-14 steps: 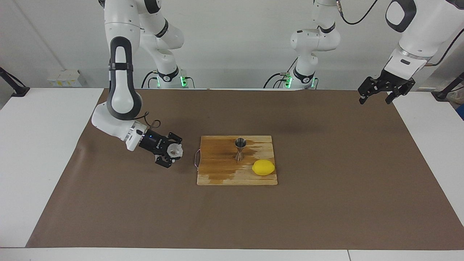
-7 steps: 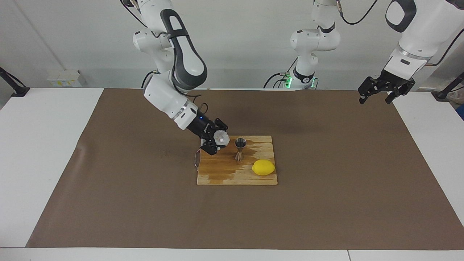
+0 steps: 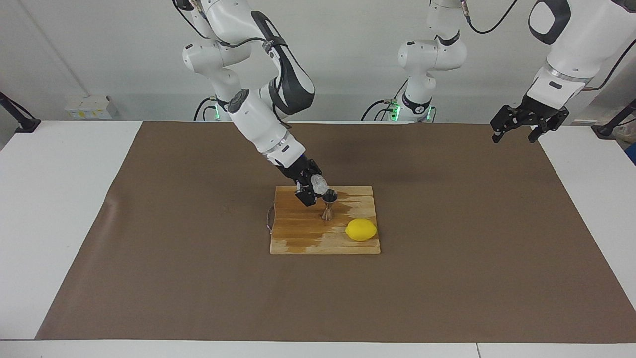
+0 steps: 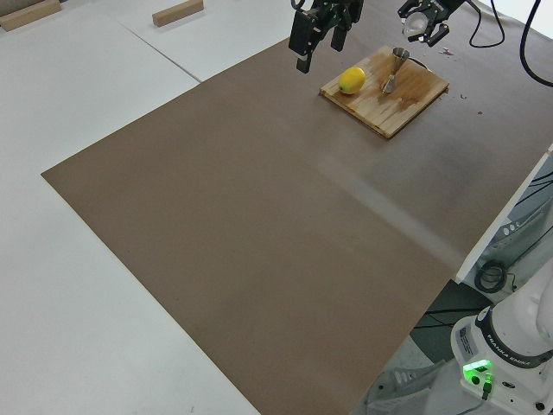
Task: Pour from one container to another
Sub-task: 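Lift the white cup with the right gripper over the metal cup, then tilt the white cup with the right gripper above the metal cup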
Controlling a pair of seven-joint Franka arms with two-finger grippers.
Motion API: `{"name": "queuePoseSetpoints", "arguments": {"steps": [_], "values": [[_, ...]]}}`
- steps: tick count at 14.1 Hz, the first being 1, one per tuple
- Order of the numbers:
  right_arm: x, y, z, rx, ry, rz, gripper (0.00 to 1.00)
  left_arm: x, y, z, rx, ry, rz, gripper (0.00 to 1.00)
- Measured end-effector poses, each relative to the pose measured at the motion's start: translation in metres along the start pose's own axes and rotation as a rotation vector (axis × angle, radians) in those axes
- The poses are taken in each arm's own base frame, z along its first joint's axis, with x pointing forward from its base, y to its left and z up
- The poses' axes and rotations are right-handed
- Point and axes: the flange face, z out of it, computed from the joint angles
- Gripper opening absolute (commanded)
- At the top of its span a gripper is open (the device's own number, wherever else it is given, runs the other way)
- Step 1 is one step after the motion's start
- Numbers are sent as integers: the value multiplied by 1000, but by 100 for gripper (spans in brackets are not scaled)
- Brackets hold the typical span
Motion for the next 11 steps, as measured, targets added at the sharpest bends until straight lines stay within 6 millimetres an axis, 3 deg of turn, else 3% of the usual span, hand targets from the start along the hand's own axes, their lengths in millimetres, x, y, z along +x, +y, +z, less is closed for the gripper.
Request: {"name": "queuePoseSetpoints", "arguments": {"steps": [4, 8, 11], "values": [[13, -1, -1, -11, -191, -96, 0, 0, 0, 0, 0, 0, 0, 100], [48, 7, -21, -47, -340, -179, 0, 0, 0, 0, 0, 0, 0, 100], [63, 0, -21, -51, -409, -268, 0, 0, 0, 0, 0, 0, 0, 100]]}}
